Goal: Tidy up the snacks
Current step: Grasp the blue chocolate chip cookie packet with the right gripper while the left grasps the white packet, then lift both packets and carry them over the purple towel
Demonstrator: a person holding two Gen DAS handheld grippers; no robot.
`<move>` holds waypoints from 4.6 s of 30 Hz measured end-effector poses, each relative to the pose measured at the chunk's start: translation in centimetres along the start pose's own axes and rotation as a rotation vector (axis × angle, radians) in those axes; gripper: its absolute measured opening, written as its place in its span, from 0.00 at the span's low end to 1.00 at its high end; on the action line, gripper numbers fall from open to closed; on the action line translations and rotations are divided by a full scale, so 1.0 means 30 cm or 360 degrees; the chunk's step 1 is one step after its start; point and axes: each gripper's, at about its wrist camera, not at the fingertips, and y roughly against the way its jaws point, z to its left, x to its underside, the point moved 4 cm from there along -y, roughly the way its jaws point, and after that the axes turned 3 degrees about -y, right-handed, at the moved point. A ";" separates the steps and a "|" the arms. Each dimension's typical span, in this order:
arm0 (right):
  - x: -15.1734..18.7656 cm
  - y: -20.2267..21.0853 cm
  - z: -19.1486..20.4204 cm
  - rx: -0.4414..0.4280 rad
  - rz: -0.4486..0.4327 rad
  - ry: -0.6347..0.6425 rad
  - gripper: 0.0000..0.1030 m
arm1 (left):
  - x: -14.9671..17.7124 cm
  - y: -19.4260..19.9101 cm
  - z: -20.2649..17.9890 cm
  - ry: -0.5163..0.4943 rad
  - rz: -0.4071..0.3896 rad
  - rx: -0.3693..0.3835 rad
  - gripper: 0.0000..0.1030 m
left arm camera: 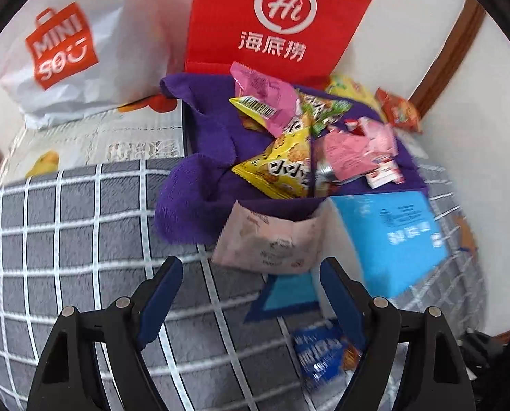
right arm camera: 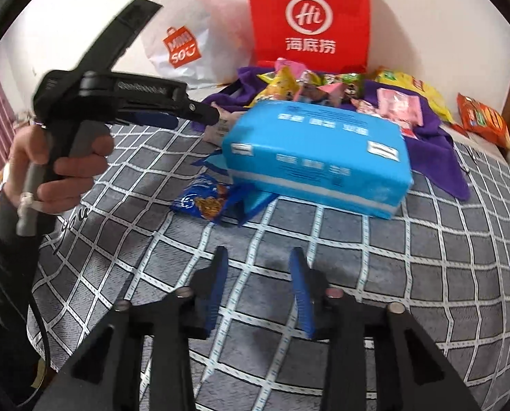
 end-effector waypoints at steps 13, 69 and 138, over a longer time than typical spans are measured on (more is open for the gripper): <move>0.004 -0.043 -0.049 -0.0045 0.0074 -0.0058 0.37 | -0.023 -0.107 -0.051 -0.0079 0.0029 0.0031 0.52; -0.031 0.148 -0.071 0.0250 -0.0097 -0.0160 0.44 | 0.174 0.252 -0.166 0.0061 -0.0047 0.0128 0.47; -0.742 0.082 -0.332 0.0365 -0.0347 -0.0137 0.44 | -0.355 0.287 -0.156 -0.0039 -0.0245 -0.0050 0.47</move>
